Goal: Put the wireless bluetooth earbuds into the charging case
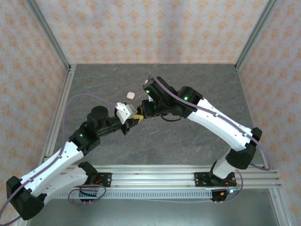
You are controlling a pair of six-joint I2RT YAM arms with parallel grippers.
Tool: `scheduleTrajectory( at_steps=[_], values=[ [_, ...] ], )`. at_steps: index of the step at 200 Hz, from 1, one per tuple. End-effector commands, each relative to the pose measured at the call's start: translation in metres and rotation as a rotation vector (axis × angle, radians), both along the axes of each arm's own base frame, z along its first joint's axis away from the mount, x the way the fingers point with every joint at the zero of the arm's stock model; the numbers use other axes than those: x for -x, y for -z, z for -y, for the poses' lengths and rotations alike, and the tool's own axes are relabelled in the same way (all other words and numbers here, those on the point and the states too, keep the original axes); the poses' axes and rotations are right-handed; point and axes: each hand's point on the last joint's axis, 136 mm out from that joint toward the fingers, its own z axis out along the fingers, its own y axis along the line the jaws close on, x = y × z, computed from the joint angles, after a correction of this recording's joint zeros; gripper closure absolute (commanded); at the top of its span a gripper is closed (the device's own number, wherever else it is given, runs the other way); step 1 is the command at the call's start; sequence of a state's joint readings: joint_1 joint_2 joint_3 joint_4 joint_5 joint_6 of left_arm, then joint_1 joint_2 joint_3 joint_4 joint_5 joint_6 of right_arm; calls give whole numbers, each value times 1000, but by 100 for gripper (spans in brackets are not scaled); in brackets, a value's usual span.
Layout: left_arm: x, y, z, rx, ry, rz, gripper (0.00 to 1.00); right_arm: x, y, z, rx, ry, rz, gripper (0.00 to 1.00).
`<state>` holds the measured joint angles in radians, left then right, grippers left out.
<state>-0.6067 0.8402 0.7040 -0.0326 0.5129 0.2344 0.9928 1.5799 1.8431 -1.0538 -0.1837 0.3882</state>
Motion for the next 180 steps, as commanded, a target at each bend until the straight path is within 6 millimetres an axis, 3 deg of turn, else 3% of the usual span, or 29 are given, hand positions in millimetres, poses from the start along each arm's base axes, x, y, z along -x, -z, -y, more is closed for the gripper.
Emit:
scheduleTrajectory(
  at_steps=[1, 77, 180],
  values=[
    [15, -28, 13, 62, 112, 40, 100, 12, -12, -14, -19, -167, 35, 91],
    [16, -30, 15, 70, 117, 21, 100, 17, -9, -30, -63, -213, -15, 74],
    [14, -25, 15, 64, 107, 4, 100, 12, -18, -39, -118, -166, -28, 63]
  ],
)
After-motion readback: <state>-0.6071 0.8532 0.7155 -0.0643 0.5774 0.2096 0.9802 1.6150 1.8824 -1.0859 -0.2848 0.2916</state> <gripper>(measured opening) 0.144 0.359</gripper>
